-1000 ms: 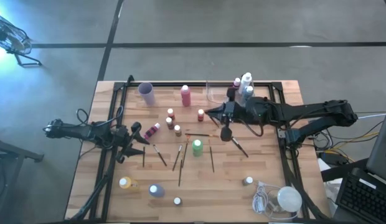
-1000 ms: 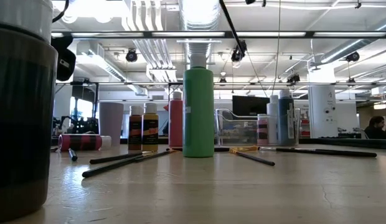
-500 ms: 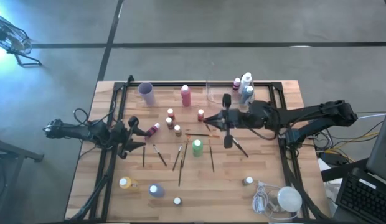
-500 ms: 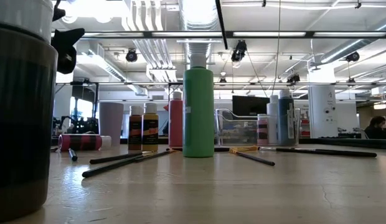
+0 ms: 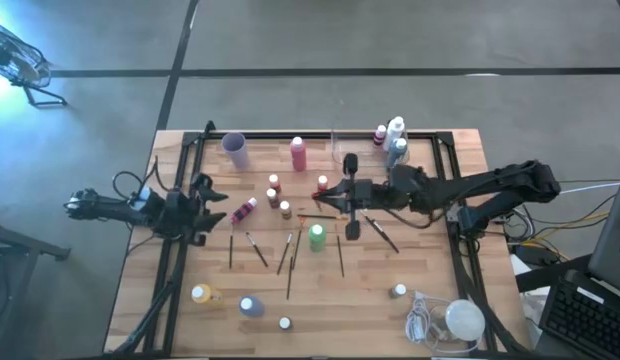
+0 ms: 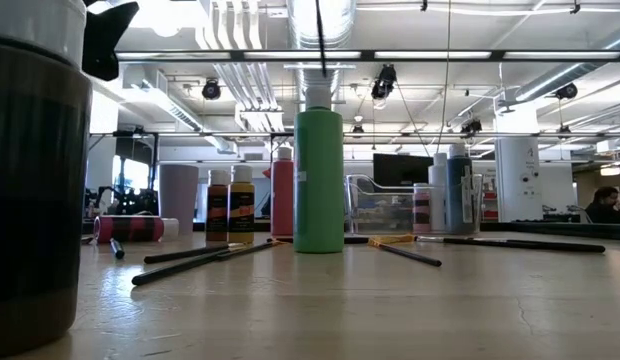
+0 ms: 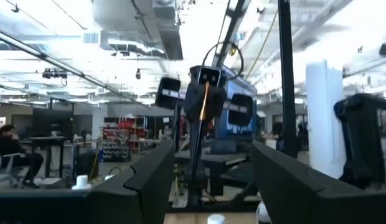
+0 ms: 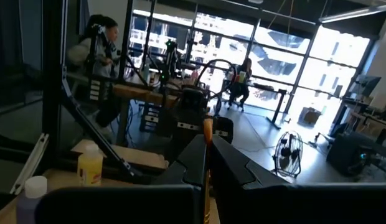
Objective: Pick & Place Paint Supplies
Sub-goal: Put the gold paint brush into the violet cup
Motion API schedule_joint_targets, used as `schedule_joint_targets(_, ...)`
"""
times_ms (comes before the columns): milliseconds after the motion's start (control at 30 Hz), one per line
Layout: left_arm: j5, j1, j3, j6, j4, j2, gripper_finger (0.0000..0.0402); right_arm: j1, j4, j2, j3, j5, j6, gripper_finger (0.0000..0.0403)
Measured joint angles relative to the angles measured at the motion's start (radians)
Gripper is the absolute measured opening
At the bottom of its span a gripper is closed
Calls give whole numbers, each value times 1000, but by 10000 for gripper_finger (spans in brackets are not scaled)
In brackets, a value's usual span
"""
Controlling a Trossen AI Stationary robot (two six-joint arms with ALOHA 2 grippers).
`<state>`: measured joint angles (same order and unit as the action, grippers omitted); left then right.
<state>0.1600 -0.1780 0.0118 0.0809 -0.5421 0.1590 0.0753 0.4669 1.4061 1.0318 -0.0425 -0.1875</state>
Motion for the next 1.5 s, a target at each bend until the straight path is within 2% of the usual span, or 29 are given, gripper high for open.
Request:
schedule_joint_targets(167, 0, 0, 46, 42, -13, 128, 216, 13, 38, 98, 38, 2, -36, 8)
schedule_joint_targets(400, 0, 0, 175, 129, -33, 370, 216, 19, 103, 190, 61, -1, -86, 8)
schedule_joint_targets(633, 31, 0, 307, 186, -37, 622, 216, 20, 213, 258, 54, -2, -106, 8)
schedule_joint_targets(833, 94, 0, 423, 233, -44, 795, 216, 31, 221, 265, 54, -2, -116, 8)
schedule_joint_targets(1033, 98, 0, 512, 265, -22, 878, 216, 52, 218, 263, 51, -2, -131, 8)
schedule_joint_targets(1367, 82, -1, 560, 276, -23, 886, 216, 56, 220, 263, 50, -13, -139, 8)
schedule_joint_targets(1500, 23, -1, 566, 263, -23, 885, 216, 56, 218, 263, 49, -13, -153, 8)
